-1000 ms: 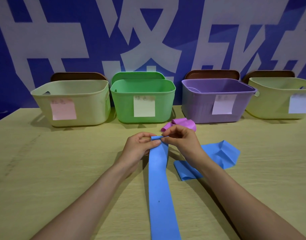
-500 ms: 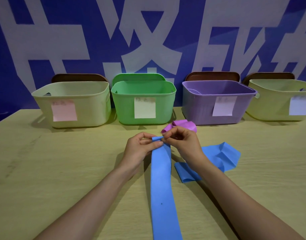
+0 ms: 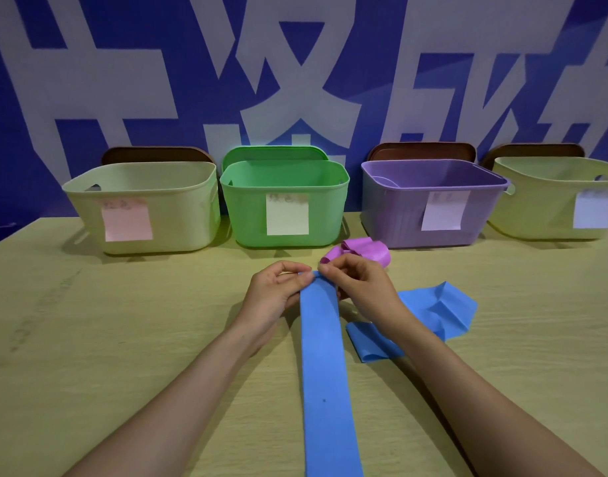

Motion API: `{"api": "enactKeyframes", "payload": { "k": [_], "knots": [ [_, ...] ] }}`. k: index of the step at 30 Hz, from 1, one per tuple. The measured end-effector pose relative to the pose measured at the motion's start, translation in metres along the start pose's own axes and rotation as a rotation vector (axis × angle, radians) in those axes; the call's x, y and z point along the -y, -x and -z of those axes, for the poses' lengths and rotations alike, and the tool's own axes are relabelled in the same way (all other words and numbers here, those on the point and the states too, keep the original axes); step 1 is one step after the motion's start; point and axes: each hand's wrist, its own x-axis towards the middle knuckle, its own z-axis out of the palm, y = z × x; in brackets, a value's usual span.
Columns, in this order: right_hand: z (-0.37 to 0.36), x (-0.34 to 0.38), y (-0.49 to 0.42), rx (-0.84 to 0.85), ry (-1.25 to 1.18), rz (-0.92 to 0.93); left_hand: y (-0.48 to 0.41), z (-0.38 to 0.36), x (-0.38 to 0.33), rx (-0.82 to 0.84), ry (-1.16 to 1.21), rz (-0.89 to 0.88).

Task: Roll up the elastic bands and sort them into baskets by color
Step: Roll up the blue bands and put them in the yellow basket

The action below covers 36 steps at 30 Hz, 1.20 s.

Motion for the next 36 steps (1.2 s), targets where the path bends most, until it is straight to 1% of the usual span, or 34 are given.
{"api": "enactKeyframes", "payload": {
  "k": [6, 11, 16, 22, 26, 30, 34, 36],
  "knots": [
    [0.0027, -0.0004, -0.0004, 0.020, -0.019, 0.029, -0.0002, 0.0023, -0.0006, 0.028, 0.004, 0.005],
    [0.0048, 0.0011, 0.0003, 0.015, -0.128, -0.013, 0.0003, 0.0019, 0.0015, 0.041, 0.021, 0.096],
    [0.0056, 0.0013, 0.0009, 0.024, -0.124, -0.039, 0.0008, 0.0036, -0.0003, 0.058, -0.054, 0.065],
    [0.0055, 0.0026, 0.0028, 0.037, -0.118, -0.015, 0.0002, 0.0034, 0.0004, 0.005, -0.035, 0.048],
    [0.0057, 0.0045, 0.0033, 0.058, -0.155, -0.073, -0.0008, 0.0053, 0.0021, -0.017, -0.092, 0.006],
    [0.0053, 0.0025, 0.0030, 0.075, -0.079, -0.132, -0.0011, 0.0050, 0.0027, -0.018, -0.148, -0.031],
    [0.0052, 0.0014, 0.0019, 0.027, -0.114, -0.085, 0.0012, 0.0022, 0.0027, 0.062, -0.083, 0.077],
    [0.0046, 0.0003, 0.0020, 0.028, -0.105, -0.067, 0.0024, 0.0007, 0.0017, 0.072, -0.082, 0.098]
  ]
}}
